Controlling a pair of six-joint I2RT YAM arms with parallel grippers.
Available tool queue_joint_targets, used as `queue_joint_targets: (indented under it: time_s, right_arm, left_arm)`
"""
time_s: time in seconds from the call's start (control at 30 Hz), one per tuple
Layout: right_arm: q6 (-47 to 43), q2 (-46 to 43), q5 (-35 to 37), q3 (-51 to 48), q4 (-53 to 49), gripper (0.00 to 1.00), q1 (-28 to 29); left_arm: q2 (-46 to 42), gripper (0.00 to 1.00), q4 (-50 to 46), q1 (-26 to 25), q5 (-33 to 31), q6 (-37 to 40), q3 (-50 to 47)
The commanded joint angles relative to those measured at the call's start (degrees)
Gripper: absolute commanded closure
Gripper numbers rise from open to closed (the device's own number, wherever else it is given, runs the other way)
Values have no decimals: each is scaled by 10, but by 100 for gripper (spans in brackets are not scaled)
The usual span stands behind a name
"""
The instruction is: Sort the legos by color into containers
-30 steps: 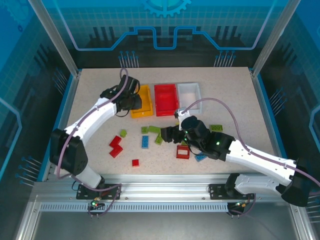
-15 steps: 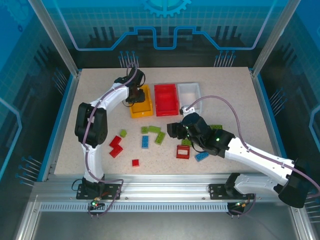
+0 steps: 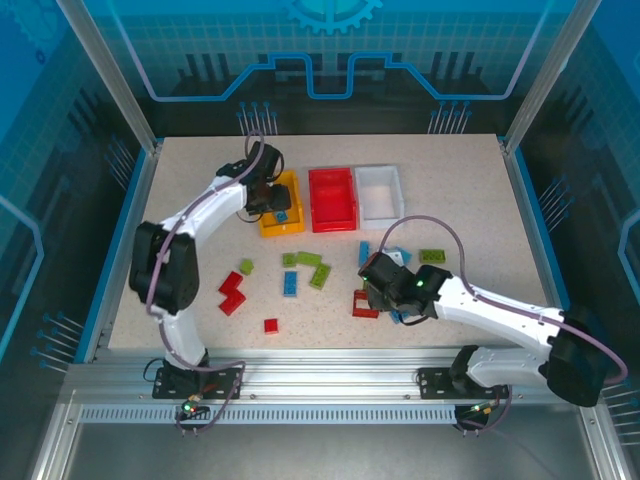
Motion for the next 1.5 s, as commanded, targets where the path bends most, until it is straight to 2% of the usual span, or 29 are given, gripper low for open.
queue_joint_targets:
  time_s: [0.0, 0.1, 0.3, 0.5, 0.63, 0.8, 0.87, 0.93, 1.03, 1.3, 1.47]
  right_arm:
    - [26, 30, -34, -18, 24, 63, -26]
    - [21, 57, -73, -33, 64, 66, -55]
    - [8, 88, -95, -35, 100, 68, -74]
    - [19, 102, -100, -42, 113, 70, -80]
    - [23, 82, -89, -41, 108, 71, -72]
    - [20, 35, -53, -14, 65, 68, -50]
    - [22, 24, -55, -13, 65, 63, -47]
    - [24, 26, -61, -15, 67, 59, -47]
    - [25, 50, -67, -20, 77, 58, -50]
    - [18, 114, -97, -17, 132, 64, -59]
    - [24, 133, -88, -15, 127, 77, -62]
  left_arm:
    - [-116, 39, 41, -47, 30, -27, -69]
    - [-208, 38, 82, -99, 50, -60, -157]
    - [-359, 35, 147, -206, 91, -159, -297]
    - [-437, 35, 131, -292, 55, -205, -353]
    - [-457, 35, 122, -315, 34, -223, -369]
    - [-466, 35, 125, -339, 13, -228, -373]
    - [-468, 35, 133, -347, 9, -231, -380]
    - [-471, 35, 142, -355, 3, -236, -388]
    - [-479, 35, 153, -368, -2, -248, -399]
    - [-503, 35, 162, -406, -25, -279, -430]
    - [-508, 35, 164, -422, -39, -293, -442]
